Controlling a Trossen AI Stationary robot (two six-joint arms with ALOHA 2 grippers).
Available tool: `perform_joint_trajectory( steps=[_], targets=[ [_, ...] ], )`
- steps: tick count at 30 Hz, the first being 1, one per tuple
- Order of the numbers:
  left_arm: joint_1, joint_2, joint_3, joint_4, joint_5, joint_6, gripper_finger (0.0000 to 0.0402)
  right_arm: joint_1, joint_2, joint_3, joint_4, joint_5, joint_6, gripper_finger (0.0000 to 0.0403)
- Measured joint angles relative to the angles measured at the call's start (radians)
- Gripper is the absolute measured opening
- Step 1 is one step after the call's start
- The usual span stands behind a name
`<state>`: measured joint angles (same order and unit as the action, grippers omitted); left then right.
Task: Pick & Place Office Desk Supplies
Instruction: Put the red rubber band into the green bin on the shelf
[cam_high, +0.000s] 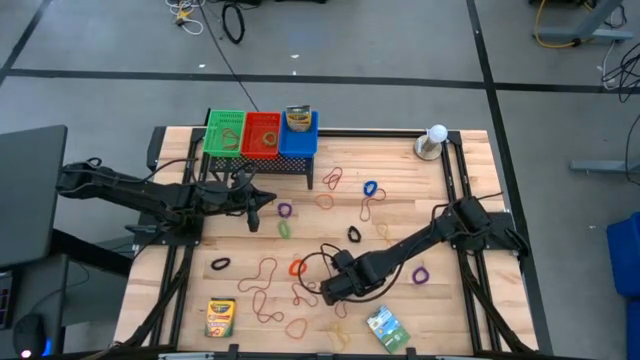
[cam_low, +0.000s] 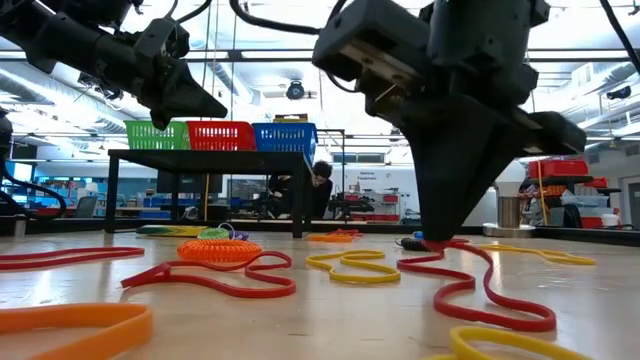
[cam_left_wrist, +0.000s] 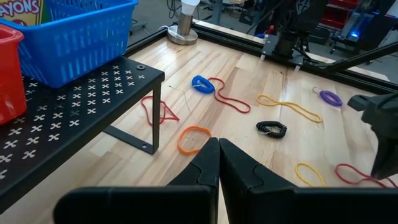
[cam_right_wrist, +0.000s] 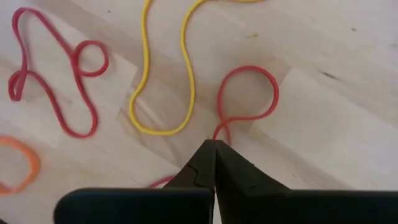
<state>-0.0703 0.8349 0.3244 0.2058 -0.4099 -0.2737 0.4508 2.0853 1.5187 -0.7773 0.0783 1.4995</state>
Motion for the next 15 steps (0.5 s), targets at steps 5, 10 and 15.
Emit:
perform_joint_trajectory(
  steps=[5, 10, 15],
  targets=[
    [0.0, 0.0, 0.0, 0.001, 0.0, 0.0, 0.0007, 0.001, 0.0, 0.026, -0.041, 0.008, 0.004, 0.0002],
    [0.0, 0.0, 0.0, 0.001, 0.003, -0.006, 0.0007, 0.012, -0.001, 0.133, -0.168, 0.097, 0.0, 0.0001],
    [0.0, 0.0, 0.004, -0.001, 0.107, -0.042, 0.0017, 0.009, -0.003, 0.284, -0.306, 0.194, -0.115, 0.0001]
  ],
)
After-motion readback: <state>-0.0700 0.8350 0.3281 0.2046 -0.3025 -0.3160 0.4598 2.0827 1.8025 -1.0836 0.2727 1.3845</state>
